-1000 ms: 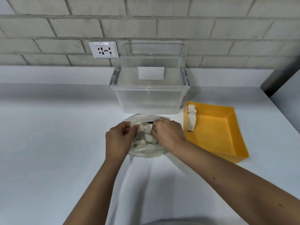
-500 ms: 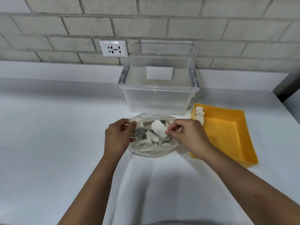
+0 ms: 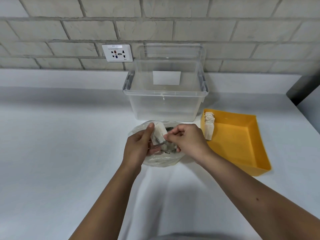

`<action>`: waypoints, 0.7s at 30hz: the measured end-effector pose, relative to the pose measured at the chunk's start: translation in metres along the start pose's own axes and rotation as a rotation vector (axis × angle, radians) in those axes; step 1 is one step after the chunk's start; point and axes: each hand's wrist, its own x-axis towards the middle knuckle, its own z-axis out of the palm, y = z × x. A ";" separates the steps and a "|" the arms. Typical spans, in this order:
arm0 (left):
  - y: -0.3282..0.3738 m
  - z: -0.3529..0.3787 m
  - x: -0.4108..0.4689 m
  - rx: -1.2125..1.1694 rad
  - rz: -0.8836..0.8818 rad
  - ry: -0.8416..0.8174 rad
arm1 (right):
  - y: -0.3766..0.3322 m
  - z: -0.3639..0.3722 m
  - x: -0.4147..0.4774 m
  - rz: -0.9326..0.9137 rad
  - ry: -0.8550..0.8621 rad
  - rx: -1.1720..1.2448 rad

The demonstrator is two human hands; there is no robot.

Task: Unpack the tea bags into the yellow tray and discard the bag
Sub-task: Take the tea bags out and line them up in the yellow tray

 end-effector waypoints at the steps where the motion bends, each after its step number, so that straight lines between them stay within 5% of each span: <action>1: 0.000 -0.001 0.000 0.032 0.024 0.022 | -0.001 0.003 0.002 -0.012 0.002 -0.018; 5: -0.003 -0.010 0.003 0.060 0.130 0.115 | -0.002 0.011 0.009 -0.050 -0.027 -0.049; 14: -0.007 -0.030 0.011 0.259 0.277 0.299 | 0.029 0.037 0.022 -0.222 -0.127 -0.894; 18: -0.008 -0.030 0.011 0.265 0.264 0.286 | 0.028 0.029 0.019 -0.236 -0.075 -0.776; 21: -0.007 -0.030 0.013 0.249 0.242 0.273 | 0.023 0.011 0.012 -0.155 -0.057 -0.409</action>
